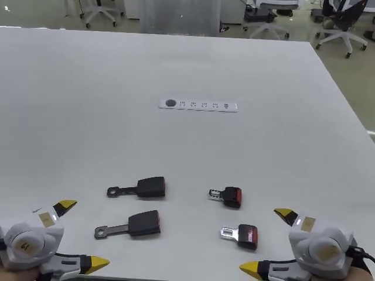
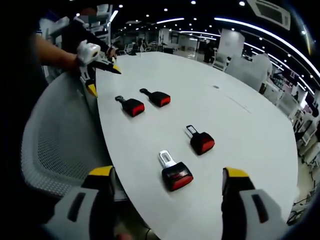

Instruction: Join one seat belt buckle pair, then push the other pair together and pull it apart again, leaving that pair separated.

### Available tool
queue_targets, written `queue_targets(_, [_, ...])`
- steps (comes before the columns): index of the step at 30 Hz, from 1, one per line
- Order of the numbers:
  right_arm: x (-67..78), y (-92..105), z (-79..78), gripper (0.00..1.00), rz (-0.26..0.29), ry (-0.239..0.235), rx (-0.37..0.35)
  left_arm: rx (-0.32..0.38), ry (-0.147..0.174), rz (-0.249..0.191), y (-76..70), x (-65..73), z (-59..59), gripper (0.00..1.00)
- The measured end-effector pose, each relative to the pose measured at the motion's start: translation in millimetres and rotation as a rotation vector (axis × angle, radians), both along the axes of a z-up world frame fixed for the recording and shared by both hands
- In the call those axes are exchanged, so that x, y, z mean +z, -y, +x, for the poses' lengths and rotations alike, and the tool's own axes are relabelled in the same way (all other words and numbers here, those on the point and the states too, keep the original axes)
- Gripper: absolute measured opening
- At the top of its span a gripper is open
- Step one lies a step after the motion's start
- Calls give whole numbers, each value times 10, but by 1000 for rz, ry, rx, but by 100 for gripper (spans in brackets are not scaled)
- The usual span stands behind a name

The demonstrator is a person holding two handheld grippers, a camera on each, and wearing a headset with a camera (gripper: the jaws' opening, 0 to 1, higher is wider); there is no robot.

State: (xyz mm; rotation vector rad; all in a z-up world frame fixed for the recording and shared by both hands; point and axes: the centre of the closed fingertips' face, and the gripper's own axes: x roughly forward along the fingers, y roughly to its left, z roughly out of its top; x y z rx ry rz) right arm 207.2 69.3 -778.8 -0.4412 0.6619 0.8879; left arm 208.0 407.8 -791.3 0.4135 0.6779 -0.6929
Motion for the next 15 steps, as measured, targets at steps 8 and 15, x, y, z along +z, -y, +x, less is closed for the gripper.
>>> queue_targets(8, [-39, 104, 10, 85, -27, -16, 5, -28, 7, 30, -59, 48, -26, 91])
queue_targets(15, [29, 148, 24, 78, -6, -23, 11, -18, 17, 40, -158, 120, 32, 91])
